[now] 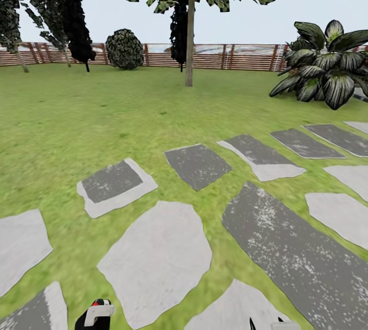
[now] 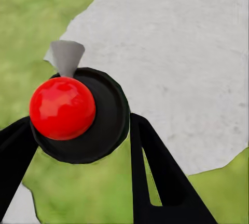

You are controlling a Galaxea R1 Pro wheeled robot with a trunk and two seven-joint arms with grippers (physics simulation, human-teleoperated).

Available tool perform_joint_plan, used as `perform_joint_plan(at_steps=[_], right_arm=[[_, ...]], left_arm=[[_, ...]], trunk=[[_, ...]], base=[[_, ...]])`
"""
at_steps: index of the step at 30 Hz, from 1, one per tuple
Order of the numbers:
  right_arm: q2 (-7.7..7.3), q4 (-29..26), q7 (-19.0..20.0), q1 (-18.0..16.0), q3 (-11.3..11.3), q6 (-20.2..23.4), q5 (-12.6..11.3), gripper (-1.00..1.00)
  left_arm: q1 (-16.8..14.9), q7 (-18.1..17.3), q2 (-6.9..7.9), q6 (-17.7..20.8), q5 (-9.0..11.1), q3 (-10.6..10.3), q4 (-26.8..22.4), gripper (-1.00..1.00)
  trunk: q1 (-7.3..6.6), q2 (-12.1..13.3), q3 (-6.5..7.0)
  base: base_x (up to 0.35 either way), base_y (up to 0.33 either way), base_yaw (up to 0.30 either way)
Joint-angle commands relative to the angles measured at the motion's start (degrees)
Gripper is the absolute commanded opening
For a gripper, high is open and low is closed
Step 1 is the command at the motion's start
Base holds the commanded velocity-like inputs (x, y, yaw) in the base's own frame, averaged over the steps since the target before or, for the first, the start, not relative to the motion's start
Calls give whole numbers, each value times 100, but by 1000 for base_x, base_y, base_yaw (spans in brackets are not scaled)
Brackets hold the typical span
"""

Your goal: In the garden, pick up the pesticide atomizer on the floor and spray pesticide onto both trees until each tree trunk is fully covered.

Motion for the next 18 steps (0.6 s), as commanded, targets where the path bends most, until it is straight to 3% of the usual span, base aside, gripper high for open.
perform_joint_plan(at_steps=[1, 18], right_arm=[[-1, 4, -2, -3, 1, -17, 2, 100], [-1, 4, -2, -3, 1, -17, 2, 100]], left_arm=[[-3, 4, -2, -18, -2, 7, 4, -100], [-3, 4, -7, -18, -1, 6, 5, -100]], trunk=[[2, -2, -5], [2, -2, -5]], base=[[339, 0, 0], [339, 0, 0]])
